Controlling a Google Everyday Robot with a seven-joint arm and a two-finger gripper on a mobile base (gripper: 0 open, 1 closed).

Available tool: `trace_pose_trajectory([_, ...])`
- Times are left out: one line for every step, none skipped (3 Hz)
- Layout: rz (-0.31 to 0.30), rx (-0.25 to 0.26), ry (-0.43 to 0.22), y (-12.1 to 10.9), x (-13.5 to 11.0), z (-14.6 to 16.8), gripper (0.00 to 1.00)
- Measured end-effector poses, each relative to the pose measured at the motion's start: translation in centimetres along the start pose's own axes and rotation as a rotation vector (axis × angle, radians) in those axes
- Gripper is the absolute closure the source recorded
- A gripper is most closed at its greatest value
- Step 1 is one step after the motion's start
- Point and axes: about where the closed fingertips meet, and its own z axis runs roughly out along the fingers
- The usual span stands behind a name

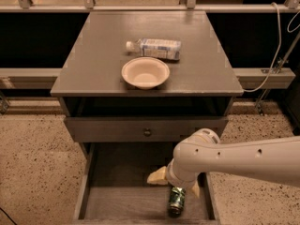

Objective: Pick green can from middle drawer and place on counter

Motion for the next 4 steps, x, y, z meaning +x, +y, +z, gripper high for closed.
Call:
trace_pose_trajectory([0.002,0.004,-0.005,0.0,0.1,0.3,0.00])
trace_pose_trajectory([0.011,0.032,-0.046,0.1,1.3,3.0,0.00])
trace_pose_trajectory([0.058,0.065,-0.078,1.4,2.4,5.8,0.00])
trace_pose_trajectory([0.090,0.061,-0.087,2.8,3.0,8.4,0.00])
